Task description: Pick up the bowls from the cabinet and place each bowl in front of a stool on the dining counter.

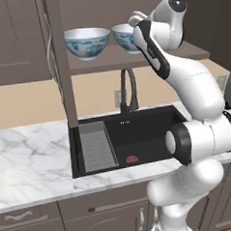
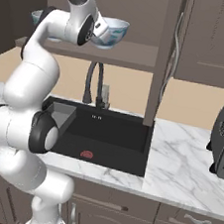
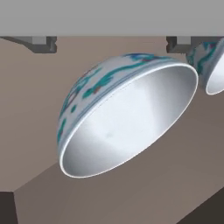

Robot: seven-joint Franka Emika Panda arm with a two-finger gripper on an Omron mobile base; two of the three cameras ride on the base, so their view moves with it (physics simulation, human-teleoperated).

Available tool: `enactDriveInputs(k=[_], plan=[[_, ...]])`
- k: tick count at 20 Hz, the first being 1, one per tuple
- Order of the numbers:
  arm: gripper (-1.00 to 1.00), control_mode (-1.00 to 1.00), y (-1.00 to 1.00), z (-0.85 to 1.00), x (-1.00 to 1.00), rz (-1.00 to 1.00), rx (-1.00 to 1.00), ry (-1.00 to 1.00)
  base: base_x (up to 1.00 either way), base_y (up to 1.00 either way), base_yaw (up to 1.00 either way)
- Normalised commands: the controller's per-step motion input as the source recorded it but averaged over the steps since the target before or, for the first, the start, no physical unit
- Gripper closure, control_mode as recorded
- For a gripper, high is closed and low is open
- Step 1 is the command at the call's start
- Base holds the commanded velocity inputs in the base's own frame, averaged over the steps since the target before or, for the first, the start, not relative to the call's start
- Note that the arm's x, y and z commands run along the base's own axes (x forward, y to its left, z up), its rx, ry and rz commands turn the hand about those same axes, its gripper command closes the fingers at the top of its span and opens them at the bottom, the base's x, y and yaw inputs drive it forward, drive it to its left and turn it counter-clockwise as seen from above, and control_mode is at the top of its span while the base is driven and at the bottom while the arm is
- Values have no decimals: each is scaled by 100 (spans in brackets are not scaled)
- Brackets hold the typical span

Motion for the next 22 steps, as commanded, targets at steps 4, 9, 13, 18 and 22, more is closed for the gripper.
enactDriveInputs(k=[4,9,13,18,22], plan=[[-100,-100,-1,0,43,0,1,3,0,0,0],[-100,-100,0,0,28,-3,0,13,0,0,0],[-100,-100,0,0,26,-5,0,10,0,0,0],[-100,-100,0,0,27,-6,0,3,0,0,0],[-100,-100,0,-1,19,-6,0,0,0,0,0]])
